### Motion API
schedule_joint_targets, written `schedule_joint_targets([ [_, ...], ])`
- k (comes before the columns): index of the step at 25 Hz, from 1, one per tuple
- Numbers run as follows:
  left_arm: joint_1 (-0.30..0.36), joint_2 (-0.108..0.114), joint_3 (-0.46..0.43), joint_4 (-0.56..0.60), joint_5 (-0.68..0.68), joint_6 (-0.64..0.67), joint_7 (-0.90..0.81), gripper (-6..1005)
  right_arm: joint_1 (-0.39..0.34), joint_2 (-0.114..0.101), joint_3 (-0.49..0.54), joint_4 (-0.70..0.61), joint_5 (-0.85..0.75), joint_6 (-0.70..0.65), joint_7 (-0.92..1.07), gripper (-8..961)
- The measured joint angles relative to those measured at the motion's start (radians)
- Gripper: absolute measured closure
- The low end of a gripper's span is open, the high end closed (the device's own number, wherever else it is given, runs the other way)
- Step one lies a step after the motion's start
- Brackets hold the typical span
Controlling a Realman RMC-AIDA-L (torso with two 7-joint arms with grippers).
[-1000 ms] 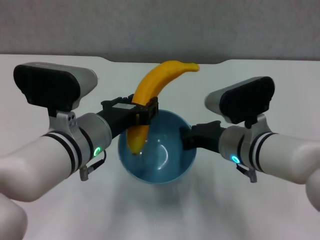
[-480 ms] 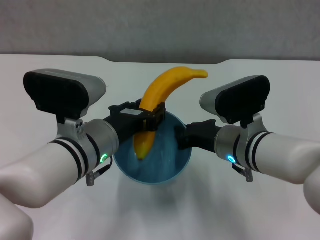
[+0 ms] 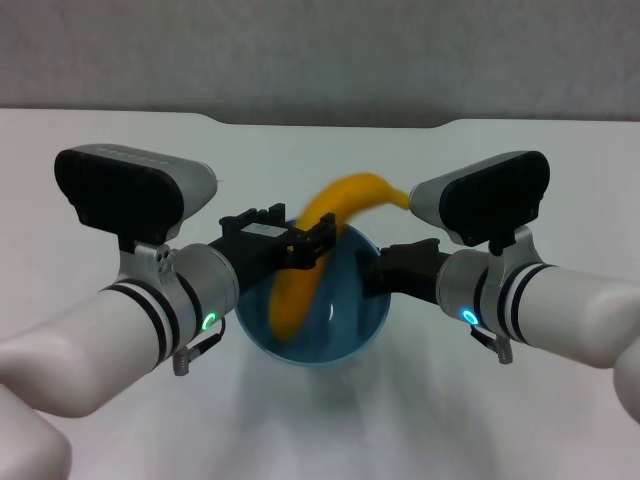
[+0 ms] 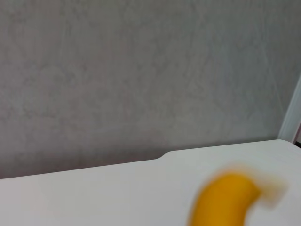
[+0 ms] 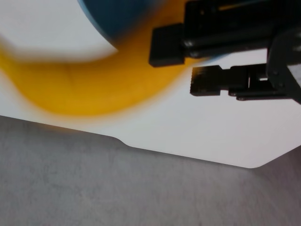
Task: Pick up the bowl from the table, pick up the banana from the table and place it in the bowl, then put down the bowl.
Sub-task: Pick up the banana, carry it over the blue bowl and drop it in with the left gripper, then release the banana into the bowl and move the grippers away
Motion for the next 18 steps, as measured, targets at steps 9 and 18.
schedule_joint_targets([
  [9, -0.002, -0.001, 0.002, 0.004, 0.001, 0.001, 0.000, 255, 0.000, 0.000, 0.009, -0.007, 0.000, -0.008, 0.000, 918],
  [18, 0.085, 0.002, -0.119, 0.010, 0.009, 0.009, 0.006, 89, 0.005, -0.003, 0.079, 0.015, 0.000, -0.127, 0.000, 918],
])
